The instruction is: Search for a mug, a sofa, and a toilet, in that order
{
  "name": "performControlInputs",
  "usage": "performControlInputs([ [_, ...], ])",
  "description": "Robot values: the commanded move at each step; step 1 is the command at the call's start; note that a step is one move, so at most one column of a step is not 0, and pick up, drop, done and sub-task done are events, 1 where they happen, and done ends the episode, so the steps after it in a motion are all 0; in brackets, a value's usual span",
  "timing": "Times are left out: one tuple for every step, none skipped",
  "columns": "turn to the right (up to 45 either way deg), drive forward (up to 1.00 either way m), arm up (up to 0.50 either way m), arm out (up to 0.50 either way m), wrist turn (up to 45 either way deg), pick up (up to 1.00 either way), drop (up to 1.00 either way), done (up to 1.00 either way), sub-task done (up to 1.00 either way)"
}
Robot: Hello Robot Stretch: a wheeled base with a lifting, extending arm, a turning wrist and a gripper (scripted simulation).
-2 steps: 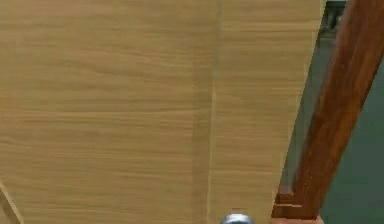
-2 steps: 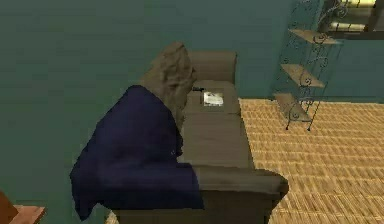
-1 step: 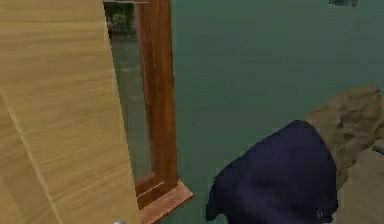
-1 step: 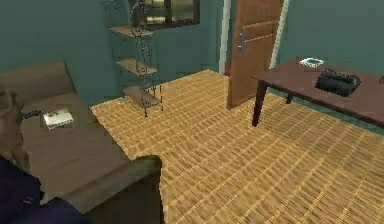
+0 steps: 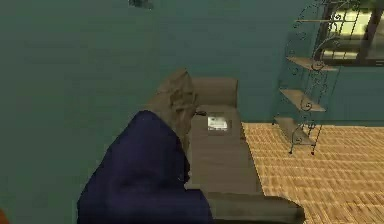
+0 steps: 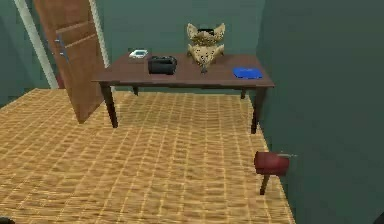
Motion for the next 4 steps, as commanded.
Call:
performControlInputs([
  [45.0,0.0,0.0,0.0,0.0,0.0,0.0,0.0,0.0],
  [15.0,0.0,0.0,0.0,0.0,0.0,0.0,0.0,0.0],
  [0.0,0.9,0.0,0.0,0.0,0.0,0.0,0.0,0.0],
  [-21.0,0.0,0.0,0.0,0.0,0.0,0.0,0.0,0.0],
])
